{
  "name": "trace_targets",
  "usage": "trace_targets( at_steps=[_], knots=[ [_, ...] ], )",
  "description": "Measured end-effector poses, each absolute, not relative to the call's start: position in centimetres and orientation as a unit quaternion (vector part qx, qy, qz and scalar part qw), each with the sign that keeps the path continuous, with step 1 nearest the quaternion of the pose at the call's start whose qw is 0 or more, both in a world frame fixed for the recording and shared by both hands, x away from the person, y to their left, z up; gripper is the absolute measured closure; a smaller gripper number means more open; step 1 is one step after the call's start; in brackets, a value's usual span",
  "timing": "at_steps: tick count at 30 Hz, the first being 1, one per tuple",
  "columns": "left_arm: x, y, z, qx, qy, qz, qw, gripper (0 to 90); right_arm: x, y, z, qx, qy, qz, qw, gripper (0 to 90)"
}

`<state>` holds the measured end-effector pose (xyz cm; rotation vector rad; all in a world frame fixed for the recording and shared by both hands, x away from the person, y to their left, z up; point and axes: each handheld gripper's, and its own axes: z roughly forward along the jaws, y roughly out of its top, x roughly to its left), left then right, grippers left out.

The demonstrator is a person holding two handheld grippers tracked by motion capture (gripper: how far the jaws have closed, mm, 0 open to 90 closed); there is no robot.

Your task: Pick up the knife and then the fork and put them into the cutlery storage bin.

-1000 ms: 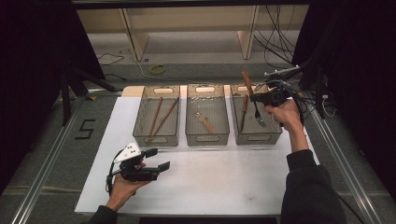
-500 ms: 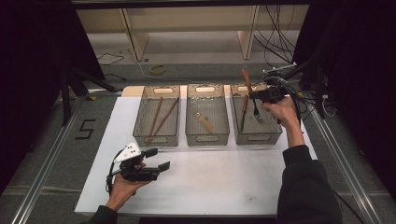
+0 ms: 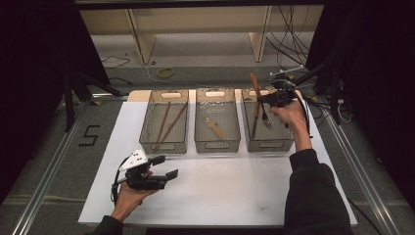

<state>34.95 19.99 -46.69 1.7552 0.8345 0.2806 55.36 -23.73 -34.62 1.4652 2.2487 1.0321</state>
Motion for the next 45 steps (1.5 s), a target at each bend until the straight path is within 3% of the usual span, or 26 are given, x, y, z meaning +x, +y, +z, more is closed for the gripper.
trace_targets(
  at_steps=[45],
  knots=[
    [34.9, 20.0, -46.7, 0.743, 0.352, 0.119, 0.557, 19.3, 56.6, -23.9, -39.7, 0.539, 0.776, 0.306, 0.12, 78.5]
  ],
)
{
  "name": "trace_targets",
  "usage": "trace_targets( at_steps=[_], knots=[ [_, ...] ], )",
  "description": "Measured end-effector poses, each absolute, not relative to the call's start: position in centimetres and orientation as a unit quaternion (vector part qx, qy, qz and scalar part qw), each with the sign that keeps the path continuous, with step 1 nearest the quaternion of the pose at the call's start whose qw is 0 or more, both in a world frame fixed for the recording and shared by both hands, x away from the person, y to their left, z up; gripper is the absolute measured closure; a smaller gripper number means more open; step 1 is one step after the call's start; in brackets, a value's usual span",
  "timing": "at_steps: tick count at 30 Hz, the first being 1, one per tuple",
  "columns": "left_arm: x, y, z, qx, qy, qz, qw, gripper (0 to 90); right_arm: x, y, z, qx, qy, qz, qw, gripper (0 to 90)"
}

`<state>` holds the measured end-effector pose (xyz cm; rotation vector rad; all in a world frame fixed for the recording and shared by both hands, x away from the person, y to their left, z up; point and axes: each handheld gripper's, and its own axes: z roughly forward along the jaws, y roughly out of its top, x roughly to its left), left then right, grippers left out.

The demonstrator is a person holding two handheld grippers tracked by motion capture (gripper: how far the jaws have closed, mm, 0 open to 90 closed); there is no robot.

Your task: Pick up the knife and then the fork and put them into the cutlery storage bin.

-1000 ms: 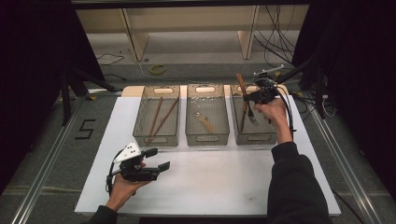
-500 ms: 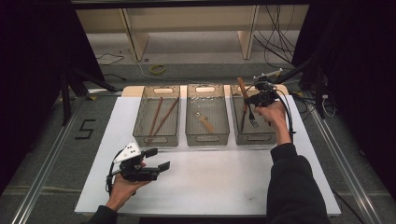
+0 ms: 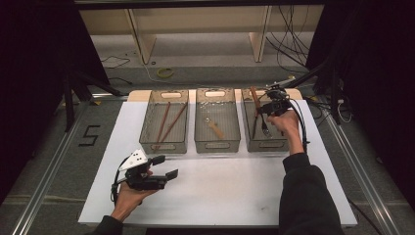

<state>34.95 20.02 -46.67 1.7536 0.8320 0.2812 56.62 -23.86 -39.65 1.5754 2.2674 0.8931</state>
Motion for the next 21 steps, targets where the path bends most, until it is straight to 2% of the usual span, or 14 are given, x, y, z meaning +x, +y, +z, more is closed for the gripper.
trace_targets(
  at_steps=[21],
  knots=[
    [34.9, 20.0, -46.7, 0.743, 0.352, 0.119, 0.557, 19.3, 56.7, -23.5, -40.8, 0.544, 0.78, 0.289, 0.109, 78.3]
  ],
)
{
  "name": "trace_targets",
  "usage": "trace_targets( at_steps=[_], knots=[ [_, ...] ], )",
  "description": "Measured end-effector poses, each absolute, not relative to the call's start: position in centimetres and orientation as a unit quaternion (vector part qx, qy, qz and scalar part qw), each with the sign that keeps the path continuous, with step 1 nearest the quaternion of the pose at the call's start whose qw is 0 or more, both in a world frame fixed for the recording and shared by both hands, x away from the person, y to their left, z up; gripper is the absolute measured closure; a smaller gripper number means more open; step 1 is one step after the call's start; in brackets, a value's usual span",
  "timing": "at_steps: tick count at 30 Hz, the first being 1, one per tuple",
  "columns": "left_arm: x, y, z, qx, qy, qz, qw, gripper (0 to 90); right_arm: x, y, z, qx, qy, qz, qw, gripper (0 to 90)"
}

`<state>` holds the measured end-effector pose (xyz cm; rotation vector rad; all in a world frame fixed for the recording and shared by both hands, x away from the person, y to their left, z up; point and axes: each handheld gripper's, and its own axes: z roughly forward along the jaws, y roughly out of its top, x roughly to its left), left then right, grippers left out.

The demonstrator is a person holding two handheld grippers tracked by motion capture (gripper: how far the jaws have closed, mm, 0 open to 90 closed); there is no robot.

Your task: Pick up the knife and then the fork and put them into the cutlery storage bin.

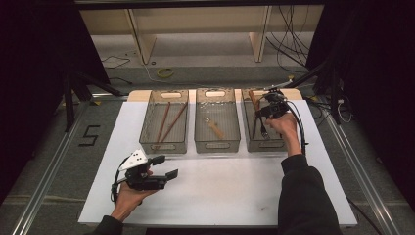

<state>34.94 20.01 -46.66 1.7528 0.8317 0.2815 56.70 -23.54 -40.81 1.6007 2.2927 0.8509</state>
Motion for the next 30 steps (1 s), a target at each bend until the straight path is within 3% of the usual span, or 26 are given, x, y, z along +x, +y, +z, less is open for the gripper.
trace_targets(
  at_steps=[30],
  knots=[
    [34.94, 20.01, -46.64, 0.742, 0.353, 0.119, 0.557, 19.3, 56.76, -22.92, -41.81, 0.547, 0.789, 0.261, 0.097, 78.0]
  ],
)
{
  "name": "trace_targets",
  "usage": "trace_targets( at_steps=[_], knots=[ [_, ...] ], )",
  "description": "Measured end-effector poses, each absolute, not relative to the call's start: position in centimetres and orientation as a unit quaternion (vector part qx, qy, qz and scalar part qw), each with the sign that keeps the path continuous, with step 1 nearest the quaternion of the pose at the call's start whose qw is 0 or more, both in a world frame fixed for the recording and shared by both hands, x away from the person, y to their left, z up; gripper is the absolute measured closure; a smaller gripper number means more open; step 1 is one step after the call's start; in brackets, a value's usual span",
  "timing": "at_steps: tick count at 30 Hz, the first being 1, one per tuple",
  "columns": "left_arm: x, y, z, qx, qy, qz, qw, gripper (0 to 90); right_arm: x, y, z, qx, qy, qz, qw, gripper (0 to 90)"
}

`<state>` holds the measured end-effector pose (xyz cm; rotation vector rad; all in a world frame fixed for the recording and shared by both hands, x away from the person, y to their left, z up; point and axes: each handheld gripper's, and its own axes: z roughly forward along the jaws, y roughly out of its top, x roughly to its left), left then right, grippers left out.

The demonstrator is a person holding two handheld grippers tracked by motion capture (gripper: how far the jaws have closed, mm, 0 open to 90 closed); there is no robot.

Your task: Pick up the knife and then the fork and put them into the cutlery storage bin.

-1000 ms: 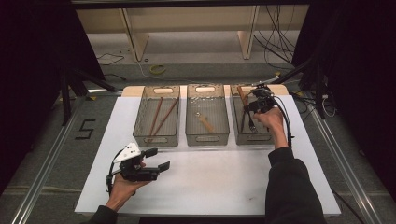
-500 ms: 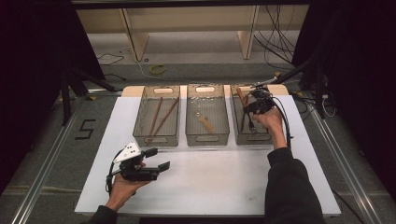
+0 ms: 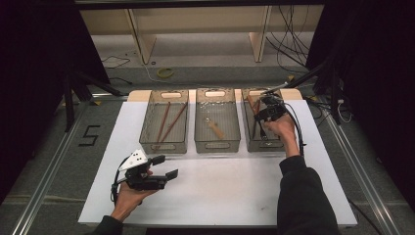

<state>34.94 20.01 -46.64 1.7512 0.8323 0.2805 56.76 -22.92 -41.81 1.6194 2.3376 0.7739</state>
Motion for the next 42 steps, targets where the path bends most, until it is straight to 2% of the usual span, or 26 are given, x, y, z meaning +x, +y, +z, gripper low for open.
trace_targets(
  at_steps=[3, 6, 9, 27, 42],
  knots=[
    [34.9, 20.0, -46.6, 0.742, 0.353, 0.119, 0.557, 19.2, 56.7, -23.1, -41.9, 0.553, 0.787, 0.257, 0.093, 76.2],
    [34.9, 20.0, -46.6, 0.742, 0.353, 0.119, 0.557, 19.2, 56.8, -23.3, -41.8, 0.555, 0.785, 0.26, 0.088, 63.5],
    [34.9, 20.0, -46.6, 0.742, 0.353, 0.119, 0.557, 19.2, 56.7, -23.4, -41.3, 0.556, 0.78, 0.271, 0.09, 56.2],
    [34.9, 20.0, -46.7, 0.743, 0.354, 0.118, 0.556, 19.2, 55.3, -23.0, -39.6, 0.529, 0.784, 0.307, 0.107, 44.9],
    [35.0, 20.0, -46.7, 0.743, 0.355, 0.117, 0.555, 19.1, 50.8, -21.3, -37.8, 0.463, 0.793, 0.376, 0.126, 37.1]
  ],
)
